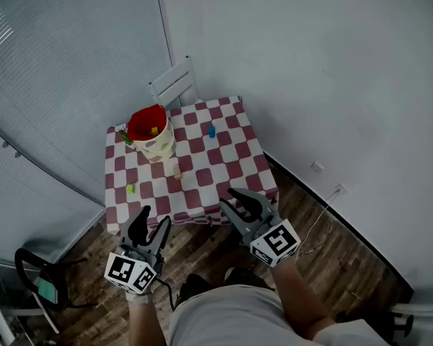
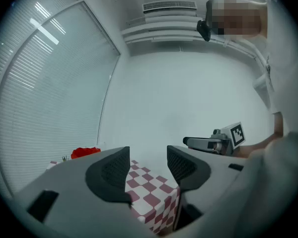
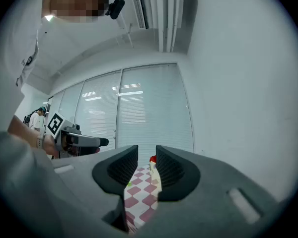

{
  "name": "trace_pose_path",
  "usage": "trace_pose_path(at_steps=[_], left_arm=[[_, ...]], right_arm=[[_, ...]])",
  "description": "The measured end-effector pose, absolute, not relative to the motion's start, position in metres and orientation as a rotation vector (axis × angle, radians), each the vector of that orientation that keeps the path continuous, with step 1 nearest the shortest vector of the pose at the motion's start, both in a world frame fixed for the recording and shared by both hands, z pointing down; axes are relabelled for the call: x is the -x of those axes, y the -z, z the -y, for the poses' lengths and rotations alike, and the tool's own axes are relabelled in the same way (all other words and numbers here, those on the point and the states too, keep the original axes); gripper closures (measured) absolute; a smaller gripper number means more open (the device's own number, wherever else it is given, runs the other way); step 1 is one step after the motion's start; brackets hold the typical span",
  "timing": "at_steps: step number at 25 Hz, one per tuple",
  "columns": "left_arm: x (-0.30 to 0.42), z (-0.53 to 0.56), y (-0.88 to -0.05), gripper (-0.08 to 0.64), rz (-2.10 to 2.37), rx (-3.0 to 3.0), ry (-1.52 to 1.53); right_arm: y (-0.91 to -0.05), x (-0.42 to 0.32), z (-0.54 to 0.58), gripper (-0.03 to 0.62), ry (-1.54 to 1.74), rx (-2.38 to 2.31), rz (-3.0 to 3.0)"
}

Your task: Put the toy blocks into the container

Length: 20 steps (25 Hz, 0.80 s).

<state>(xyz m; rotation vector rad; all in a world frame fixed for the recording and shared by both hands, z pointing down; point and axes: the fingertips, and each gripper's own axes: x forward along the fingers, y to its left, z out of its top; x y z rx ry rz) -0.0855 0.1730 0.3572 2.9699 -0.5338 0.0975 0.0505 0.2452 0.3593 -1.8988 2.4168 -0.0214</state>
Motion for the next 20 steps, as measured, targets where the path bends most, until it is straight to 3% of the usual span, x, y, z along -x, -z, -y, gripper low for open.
trace_pose_path(at_steps=[20], left_arm=[[0.001,-0.11,-0.409,0.341,0.441,-2.891,-0.194]], right_arm=[[-0.413,-0.13,-0.193,0.46,0.148,2.079,-2.401]])
